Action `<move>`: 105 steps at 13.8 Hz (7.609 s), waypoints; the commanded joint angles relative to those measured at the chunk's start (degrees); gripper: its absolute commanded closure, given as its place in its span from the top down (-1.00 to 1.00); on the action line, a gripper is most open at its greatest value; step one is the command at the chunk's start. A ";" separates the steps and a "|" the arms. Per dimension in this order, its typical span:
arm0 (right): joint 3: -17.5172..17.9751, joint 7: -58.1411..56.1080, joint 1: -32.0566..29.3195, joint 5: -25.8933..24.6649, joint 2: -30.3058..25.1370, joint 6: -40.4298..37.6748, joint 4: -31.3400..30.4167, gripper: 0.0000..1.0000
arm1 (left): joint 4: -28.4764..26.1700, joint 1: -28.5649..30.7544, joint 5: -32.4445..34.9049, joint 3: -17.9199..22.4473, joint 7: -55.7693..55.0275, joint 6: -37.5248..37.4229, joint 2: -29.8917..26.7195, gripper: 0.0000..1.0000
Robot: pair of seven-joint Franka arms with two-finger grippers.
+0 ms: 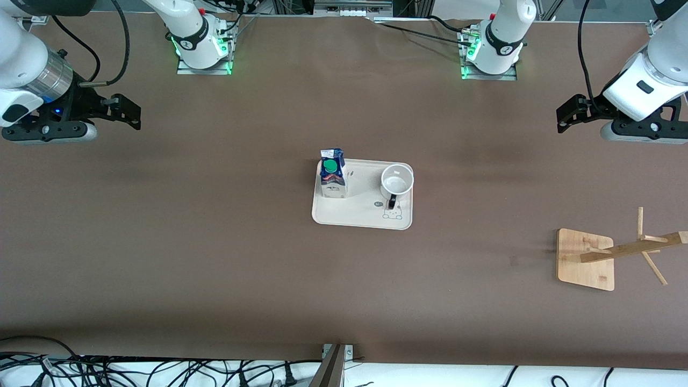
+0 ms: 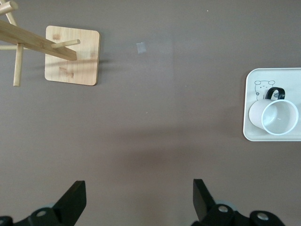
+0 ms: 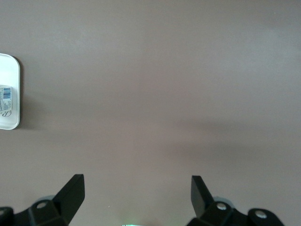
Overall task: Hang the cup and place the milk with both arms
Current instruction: 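Move the right gripper toward the milk carton on the tray, then lower the right gripper around the blue milk carton, then close the right gripper on the milk carton and lift it, then carry the carton off the tray while the left gripper reaches the mug, then set the carton on the table while the left gripper grasps the mug, then open and raise the right gripper while the left gripper lifts the mug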
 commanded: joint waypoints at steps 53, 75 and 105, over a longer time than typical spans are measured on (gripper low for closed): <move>-0.46 43.82 36.34 4.46 33.03 27.98 9.54 -0.31 | 10.42 -0.29 0.10 -0.42 -0.73 -3.61 6.88 1.00; -7.49 -5.55 11.31 10.79 19.51 15.92 -0.89 -0.39 | 13.67 -3.44 -7.18 -1.82 -0.81 -2.73 15.66 1.00; -13.11 -5.58 10.50 2.62 -3.36 2.66 -2.94 1.00 | 2.16 -33.69 5.16 -2.09 -32.02 31.46 37.73 0.01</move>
